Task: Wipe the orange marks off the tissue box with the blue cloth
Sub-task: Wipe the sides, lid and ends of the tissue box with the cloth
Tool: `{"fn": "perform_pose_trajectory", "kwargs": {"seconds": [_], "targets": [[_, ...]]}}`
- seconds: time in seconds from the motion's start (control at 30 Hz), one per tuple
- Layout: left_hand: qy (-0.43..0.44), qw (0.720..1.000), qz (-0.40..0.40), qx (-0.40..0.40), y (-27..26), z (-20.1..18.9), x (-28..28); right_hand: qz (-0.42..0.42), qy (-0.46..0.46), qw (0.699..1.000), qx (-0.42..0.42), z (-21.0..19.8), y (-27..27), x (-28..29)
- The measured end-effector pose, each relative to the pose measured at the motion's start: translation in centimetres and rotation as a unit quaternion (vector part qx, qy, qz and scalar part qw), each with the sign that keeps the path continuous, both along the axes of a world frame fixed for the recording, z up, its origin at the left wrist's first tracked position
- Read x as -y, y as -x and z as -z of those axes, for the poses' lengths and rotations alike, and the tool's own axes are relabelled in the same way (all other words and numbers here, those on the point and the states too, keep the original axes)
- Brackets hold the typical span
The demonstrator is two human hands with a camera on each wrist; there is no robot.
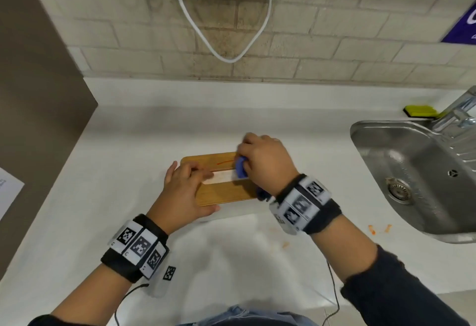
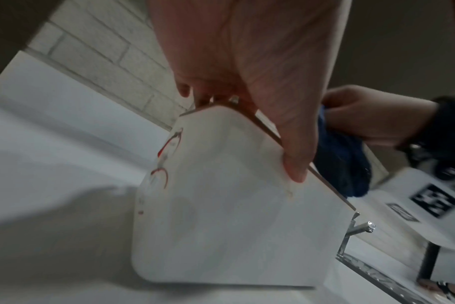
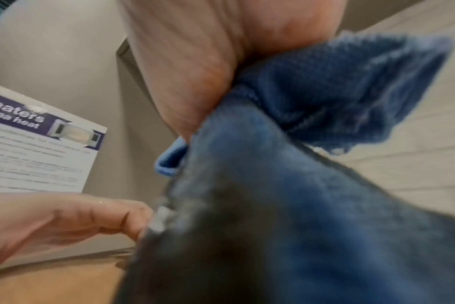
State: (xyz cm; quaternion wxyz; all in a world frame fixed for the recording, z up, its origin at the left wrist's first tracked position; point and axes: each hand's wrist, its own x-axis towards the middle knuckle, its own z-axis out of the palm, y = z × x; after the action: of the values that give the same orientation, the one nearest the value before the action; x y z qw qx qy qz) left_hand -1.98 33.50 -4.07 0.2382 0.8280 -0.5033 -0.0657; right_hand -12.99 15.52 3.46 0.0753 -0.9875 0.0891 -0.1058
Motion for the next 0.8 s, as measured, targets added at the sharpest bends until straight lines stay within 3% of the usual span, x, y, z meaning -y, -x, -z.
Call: {"fn": "perform_pose_trajectory", "kwargs": {"seconds": [0.13,0.2,0.3,0.57,0.8], "targets": [[0.046,0.997,-0.020,-0.063,0.4,0.3,0.0,-0.143,0.066,0.979,-0.130,0.7,-5.9,-1.5],[0.046,0.997,-0.012,-0.055,0.1,0.4,-0.1,-0.172,0.069,0.962,-0.201,1.6,-7.0,-1.8],[0.015,1.000,-0.007,-0.010,-0.3,0.4,0.0,-0.179,0.065,0.954,-0.230,2.2,-6.4,-0.7],[-0.014,1.000,-0.016,0.012,-0.2,0.4,0.1,-0.096,0.027,0.964,-0.247,2.0,-1.7,5.2],[-0.010,0.999,-0.018,0.026,-0.1,0.6,0.0,0.026,0.041,0.960,-0.274,1.8,3.7,9.0]]}}
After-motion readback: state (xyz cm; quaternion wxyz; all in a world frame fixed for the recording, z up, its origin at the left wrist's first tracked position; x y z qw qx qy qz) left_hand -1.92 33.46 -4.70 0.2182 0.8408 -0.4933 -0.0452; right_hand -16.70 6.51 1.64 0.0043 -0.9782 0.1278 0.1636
